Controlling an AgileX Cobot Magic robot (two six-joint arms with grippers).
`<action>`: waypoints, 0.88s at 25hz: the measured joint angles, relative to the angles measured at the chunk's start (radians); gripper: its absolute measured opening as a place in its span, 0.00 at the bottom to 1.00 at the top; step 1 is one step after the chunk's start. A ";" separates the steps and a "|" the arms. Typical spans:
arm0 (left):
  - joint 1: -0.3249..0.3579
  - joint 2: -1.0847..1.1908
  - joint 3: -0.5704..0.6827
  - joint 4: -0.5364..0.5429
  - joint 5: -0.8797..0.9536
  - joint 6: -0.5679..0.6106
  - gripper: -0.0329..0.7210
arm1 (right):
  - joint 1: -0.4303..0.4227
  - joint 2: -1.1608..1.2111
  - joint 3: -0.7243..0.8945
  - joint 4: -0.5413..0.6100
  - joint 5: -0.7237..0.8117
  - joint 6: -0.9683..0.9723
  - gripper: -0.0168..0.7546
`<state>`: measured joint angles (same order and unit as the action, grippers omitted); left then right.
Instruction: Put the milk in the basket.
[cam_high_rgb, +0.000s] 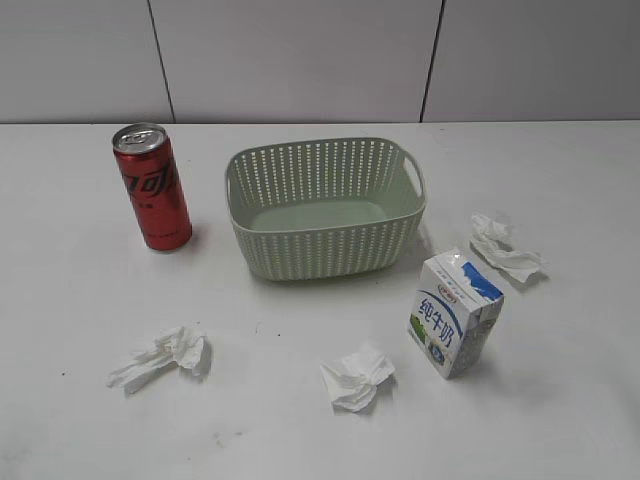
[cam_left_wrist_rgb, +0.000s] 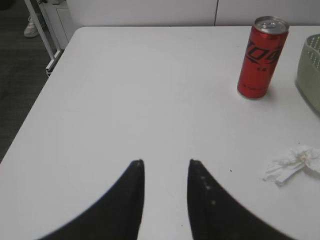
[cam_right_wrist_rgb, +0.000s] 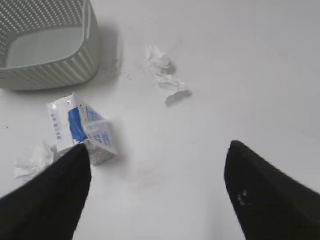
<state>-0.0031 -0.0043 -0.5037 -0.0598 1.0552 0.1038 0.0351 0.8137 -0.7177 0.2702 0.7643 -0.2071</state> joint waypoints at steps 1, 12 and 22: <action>0.000 0.000 0.000 0.000 0.000 0.000 0.34 | 0.000 0.050 -0.025 0.027 0.012 -0.020 0.86; 0.000 0.000 0.000 0.000 0.000 0.000 0.34 | 0.215 0.403 -0.237 0.031 0.134 -0.015 0.84; 0.000 0.000 0.000 0.000 0.000 0.000 0.34 | 0.565 0.660 -0.356 -0.270 0.146 0.261 0.83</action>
<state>-0.0031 -0.0043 -0.5037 -0.0598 1.0552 0.1038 0.6004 1.4738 -1.0740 0.0000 0.9103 0.0542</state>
